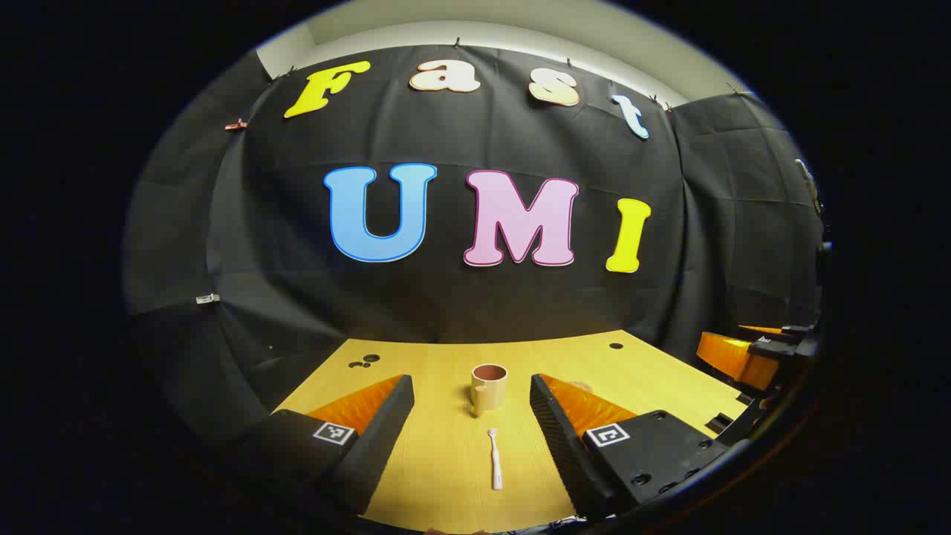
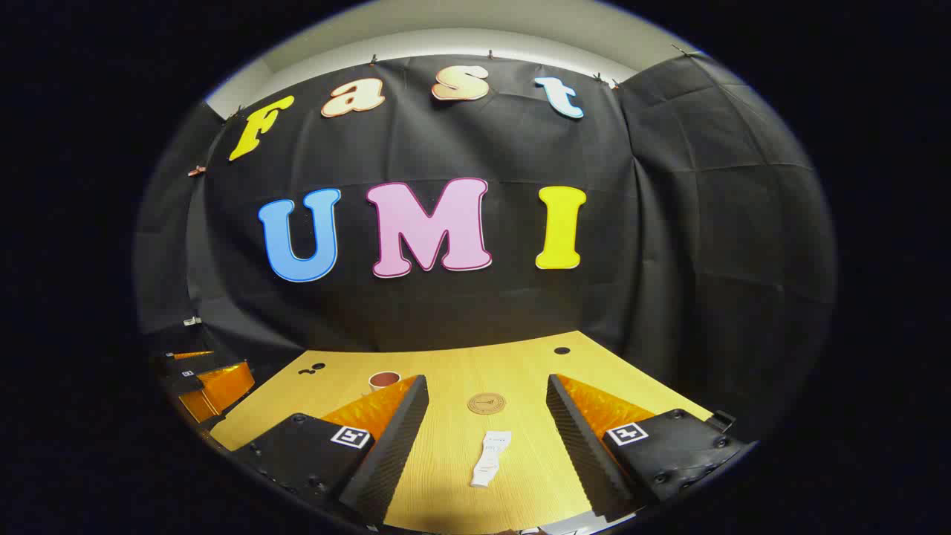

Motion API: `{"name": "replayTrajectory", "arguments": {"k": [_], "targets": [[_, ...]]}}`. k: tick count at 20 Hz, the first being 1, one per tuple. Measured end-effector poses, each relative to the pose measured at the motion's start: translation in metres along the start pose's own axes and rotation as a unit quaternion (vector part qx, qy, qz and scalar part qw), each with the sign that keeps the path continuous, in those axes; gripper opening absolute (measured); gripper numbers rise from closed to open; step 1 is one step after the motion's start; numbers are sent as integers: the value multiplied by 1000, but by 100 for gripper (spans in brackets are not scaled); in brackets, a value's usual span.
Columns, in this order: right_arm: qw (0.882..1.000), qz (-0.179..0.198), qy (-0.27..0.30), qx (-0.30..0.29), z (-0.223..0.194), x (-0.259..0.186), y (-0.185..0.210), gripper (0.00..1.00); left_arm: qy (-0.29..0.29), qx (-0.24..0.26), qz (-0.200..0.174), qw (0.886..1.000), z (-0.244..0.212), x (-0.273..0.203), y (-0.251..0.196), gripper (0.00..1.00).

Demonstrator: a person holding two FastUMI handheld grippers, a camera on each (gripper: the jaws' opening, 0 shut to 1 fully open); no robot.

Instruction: Put the toothbrush and toothpaste on the desktop into the cup, then pick up the cup and place it on the coaster on the desktop.

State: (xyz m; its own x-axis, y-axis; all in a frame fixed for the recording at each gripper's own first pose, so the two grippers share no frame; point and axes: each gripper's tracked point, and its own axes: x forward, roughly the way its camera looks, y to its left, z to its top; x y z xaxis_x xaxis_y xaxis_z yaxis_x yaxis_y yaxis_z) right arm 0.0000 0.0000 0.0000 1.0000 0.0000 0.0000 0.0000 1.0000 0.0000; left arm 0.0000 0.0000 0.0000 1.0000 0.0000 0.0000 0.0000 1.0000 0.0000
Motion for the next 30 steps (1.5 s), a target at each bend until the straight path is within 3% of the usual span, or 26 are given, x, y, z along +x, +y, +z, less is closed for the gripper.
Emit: {"name": "replayTrajectory", "arguments": {"k": [21, 30], "targets": [[1000, 12, 25, -11, -7, 48, 3, 98, 19, 4, -2, 1000, -19, -2, -8, 97], [997, 19, 79, -12, -32, 99, 7, 98, 47, -15, 41, 998, -37, 5, 14, 98]]}}
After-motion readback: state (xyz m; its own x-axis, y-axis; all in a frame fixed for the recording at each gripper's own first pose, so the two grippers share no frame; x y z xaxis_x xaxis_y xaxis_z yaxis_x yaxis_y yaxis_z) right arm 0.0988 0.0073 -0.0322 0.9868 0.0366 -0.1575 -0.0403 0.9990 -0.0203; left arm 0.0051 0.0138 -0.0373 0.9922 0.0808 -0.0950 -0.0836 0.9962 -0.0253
